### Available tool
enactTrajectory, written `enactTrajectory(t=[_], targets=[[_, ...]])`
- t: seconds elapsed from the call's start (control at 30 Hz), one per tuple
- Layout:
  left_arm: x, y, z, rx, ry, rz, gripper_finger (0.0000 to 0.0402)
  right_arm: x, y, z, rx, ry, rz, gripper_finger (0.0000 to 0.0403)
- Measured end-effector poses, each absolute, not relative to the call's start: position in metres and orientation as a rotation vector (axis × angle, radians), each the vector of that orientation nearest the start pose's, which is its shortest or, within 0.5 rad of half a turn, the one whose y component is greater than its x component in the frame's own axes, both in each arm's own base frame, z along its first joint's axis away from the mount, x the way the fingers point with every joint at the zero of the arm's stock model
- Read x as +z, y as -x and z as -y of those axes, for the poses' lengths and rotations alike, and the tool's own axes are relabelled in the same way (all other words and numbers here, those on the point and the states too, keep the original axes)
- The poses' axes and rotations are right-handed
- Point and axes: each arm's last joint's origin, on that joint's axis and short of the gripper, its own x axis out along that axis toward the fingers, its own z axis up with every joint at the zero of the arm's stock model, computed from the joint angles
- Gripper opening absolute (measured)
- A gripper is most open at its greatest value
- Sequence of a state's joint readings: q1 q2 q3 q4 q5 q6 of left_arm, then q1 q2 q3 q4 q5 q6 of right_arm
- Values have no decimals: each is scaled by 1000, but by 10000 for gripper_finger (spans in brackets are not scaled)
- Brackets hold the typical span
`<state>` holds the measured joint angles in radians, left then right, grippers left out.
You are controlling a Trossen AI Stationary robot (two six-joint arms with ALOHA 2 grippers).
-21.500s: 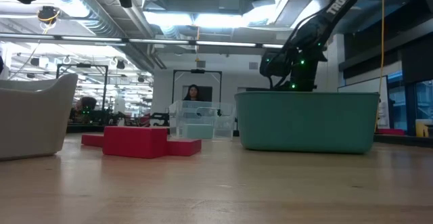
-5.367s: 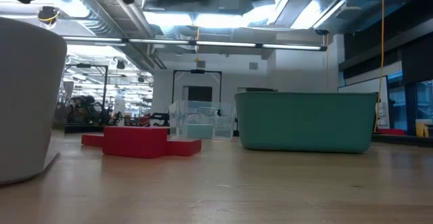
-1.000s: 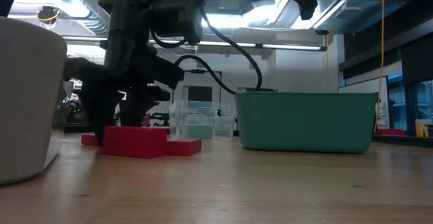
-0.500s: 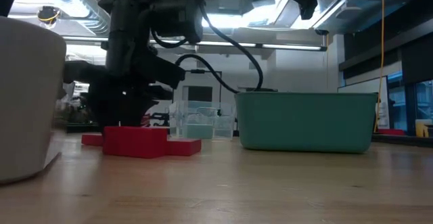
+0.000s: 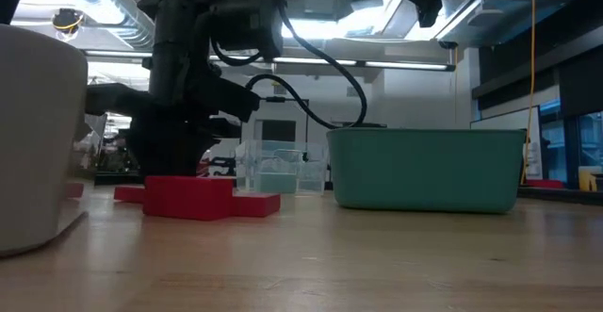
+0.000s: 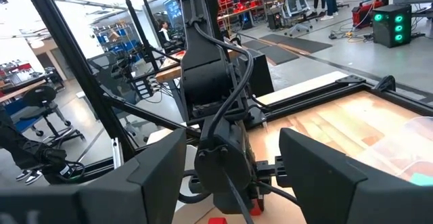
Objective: Sort & place blocks by color
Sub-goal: Put the red block into the gray bin
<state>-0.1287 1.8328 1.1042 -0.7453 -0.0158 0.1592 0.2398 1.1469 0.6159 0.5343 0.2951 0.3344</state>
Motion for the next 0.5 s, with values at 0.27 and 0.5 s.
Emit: enactTrajectory(t=[0.27,0.5], targets=[[154,-317,38,-184,-216,-1431,92,272,-243,-51,-54,-332,12,241],[180,-311,23,-108,-182,-1356,92,273,-243,-51,-53,-306,22,241]])
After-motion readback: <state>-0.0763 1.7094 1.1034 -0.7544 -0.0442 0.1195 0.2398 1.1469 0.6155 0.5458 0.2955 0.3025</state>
